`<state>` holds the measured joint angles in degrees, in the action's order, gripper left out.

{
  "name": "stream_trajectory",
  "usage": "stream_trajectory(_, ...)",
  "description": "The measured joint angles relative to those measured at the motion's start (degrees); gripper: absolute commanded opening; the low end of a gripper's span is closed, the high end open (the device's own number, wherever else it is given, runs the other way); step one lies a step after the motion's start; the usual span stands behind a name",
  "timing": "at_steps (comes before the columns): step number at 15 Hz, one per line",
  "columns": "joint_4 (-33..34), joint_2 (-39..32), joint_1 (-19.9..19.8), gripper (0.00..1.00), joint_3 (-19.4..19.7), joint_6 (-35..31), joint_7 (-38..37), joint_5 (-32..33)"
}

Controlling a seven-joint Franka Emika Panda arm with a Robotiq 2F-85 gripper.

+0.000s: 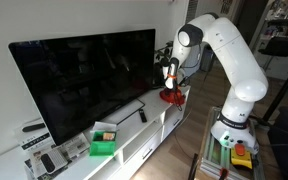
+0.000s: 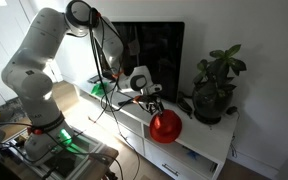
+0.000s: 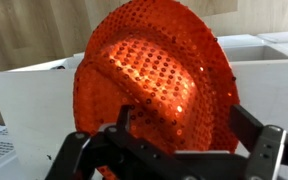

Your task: Put the red hat in the shelf on the bottom right

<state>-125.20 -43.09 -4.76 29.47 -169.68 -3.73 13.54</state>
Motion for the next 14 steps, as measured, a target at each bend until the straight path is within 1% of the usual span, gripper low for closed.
stream_trajectory(4,0.36,-0.58,-1.05,0.5,-0.57,-0.55,5.18,0.02)
stream_trajectory(7,0.61,-0.58,-2.02,0.3,-0.71,-0.62,7.53,0.02)
stream_trajectory(9,1.14,-0.55,-3.44,0.16,-1.24,-0.62,8.93,0.02)
stream_trajectory(11,1.62,-0.3,-5.86,0.02,-2.58,-0.55,10.97,0.02)
stream_trajectory(14,2.33,0.18,-10.33,0.0,-5.18,0.43,14.28,0.02)
